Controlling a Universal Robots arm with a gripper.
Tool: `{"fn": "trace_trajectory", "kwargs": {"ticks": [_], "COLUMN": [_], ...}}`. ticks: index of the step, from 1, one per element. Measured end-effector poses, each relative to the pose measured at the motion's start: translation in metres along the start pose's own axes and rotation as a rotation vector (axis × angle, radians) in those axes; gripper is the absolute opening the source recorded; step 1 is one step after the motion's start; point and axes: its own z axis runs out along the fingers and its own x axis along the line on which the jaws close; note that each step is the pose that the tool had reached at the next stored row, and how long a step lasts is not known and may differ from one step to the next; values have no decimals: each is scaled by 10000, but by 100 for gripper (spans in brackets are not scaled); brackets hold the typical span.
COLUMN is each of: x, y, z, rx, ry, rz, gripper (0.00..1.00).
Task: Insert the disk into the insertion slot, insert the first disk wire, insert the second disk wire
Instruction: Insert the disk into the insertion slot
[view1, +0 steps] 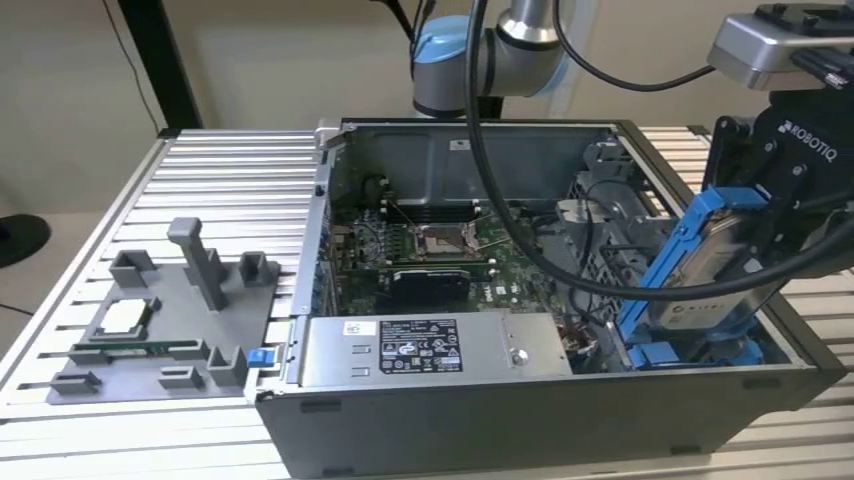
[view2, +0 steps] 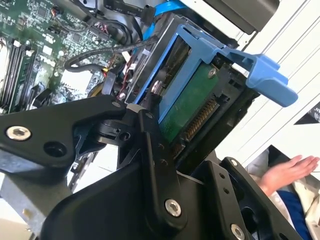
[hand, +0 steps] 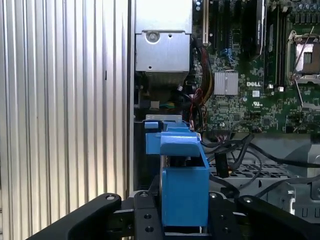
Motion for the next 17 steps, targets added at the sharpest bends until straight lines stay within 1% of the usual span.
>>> {"fn": "trace_trajectory", "kwargs": {"ticks": [6,17], "x": [-7,-10], "y": [-7,-21], "z": [54,245], "rx": [2,0], "ry": [0,-6], "rz": [-2,0], "gripper": [0,0]}}
